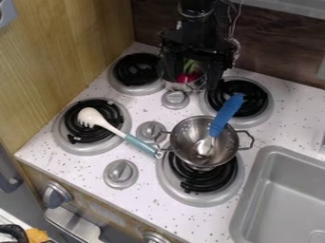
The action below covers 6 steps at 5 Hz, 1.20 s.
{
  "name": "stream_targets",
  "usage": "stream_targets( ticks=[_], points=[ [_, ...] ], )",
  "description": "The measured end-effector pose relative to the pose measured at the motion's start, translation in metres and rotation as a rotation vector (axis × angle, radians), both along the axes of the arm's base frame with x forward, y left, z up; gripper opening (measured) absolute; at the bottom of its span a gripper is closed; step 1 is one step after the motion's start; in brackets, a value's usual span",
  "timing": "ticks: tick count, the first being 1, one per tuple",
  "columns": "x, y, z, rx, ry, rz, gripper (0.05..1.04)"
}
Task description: Move the object blue & whight
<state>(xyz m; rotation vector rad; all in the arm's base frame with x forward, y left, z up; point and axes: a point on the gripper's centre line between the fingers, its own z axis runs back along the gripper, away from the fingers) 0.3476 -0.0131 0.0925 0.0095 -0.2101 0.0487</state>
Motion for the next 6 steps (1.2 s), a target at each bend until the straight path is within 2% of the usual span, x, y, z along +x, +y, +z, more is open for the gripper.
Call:
stream_targets(
  ticks=[1, 2, 3, 4, 5, 6],
  points=[
    [-0.003, 0.0, -0.011, -0.001, 0.034, 0.005, 1.0],
    [-0.009, 0.016, -0.019, 0.002, 0.029, 0.112, 1.0],
    [-0.017, 0.04, -0.017, 0.019, 0.062, 0.289, 1.0],
    [-0.026, 0.062, -0.017, 0.022, 0.089, 0.545, 1.0],
    [-0.031, 0.072, -0.029, -0.019, 0.156, 0.79, 1.0],
    [-0.037, 0.079, -0.045, -0.046, 0.132, 1.018, 1.0]
  ],
)
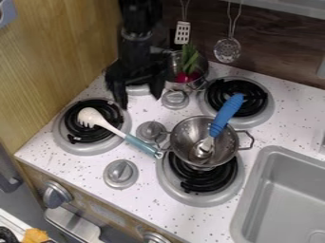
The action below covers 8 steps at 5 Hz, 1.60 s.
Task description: Move the object blue & whight
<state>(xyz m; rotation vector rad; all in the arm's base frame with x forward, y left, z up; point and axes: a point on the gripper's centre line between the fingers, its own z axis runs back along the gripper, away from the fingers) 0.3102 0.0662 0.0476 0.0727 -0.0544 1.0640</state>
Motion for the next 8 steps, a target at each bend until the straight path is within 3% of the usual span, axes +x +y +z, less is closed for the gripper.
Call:
stream_targets(
  ticks=[1, 2, 4, 5, 7, 8],
  points=[
    [-0.009, -0.001, -0.018, 0.009, 0.0, 0.209, 1.0],
    [-0.018, -0.006, -0.038, 0.009, -0.002, 0.29, 1.0],
    [-0.024, -0.003, -0.064, 0.004, -0.037, 0.361, 1.0],
    [-0.027, 0.005, -0.075, 0.016, -0.017, 0.346, 1.0],
    [-0.024, 0.019, -0.08, 0.066, -0.096, 0.315, 0.983],
    [-0.023, 0.024, -0.082, 0.064, -0.137, 0.309, 0.91]
  ],
)
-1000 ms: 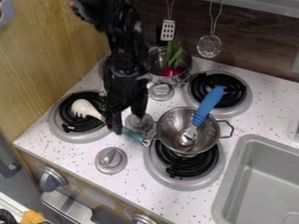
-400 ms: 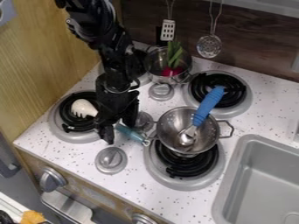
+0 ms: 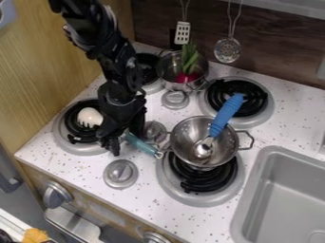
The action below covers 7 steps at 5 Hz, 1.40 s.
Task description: Move the object blue & whight
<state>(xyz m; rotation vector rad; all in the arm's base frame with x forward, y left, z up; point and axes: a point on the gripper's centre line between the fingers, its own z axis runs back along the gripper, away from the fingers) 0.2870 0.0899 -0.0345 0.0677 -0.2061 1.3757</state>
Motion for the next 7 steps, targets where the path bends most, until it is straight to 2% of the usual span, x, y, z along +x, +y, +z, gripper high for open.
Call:
stream_targets(
  ticks=[1, 2, 3, 4, 5, 6, 7],
  points=[
    [-0.001, 0.002, -0.003, 0.025, -0.044, 0.014, 0.788],
    [0.004, 0.002, -0.002, 0.032, -0.039, -0.046, 0.519],
    [0.002, 0.004, -0.002, 0.042, 0.023, -0.103, 0.303],
    [-0.005, 0.005, 0.0, 0.047, 0.114, -0.209, 0.282],
    [0.0, 0.007, 0.008, 0.077, 0.133, -0.433, 0.268],
    [-0.006, 0.028, 0.022, 0.08, 0.171, -0.555, 0.248],
    [-0.001, 0.03, 0.045, 0.121, 0.156, -0.705, 0.248]
  ],
)
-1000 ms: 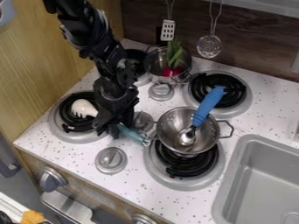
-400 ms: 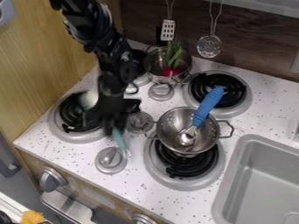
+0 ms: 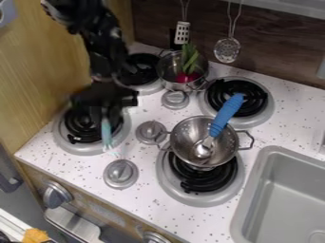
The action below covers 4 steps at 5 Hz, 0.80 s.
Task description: Move the object blue & whight
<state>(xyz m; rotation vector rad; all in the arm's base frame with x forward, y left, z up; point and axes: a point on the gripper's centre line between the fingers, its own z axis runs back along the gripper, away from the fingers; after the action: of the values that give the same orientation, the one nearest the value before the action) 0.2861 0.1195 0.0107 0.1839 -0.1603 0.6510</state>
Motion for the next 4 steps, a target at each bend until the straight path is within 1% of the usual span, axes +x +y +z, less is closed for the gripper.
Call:
stream_targets(
  ticks=[1, 2, 3, 4],
  points=[
    [0.009, 0.0, 0.007, -0.002, -0.019, -0.196, 0.248],
    [0.034, -0.003, 0.028, -0.048, 0.003, -0.462, 0.248],
    [0.054, -0.015, 0.029, -0.077, 0.062, -0.703, 0.248],
    [0.076, -0.034, 0.022, -0.089, 0.125, -0.925, 0.248]
  ],
)
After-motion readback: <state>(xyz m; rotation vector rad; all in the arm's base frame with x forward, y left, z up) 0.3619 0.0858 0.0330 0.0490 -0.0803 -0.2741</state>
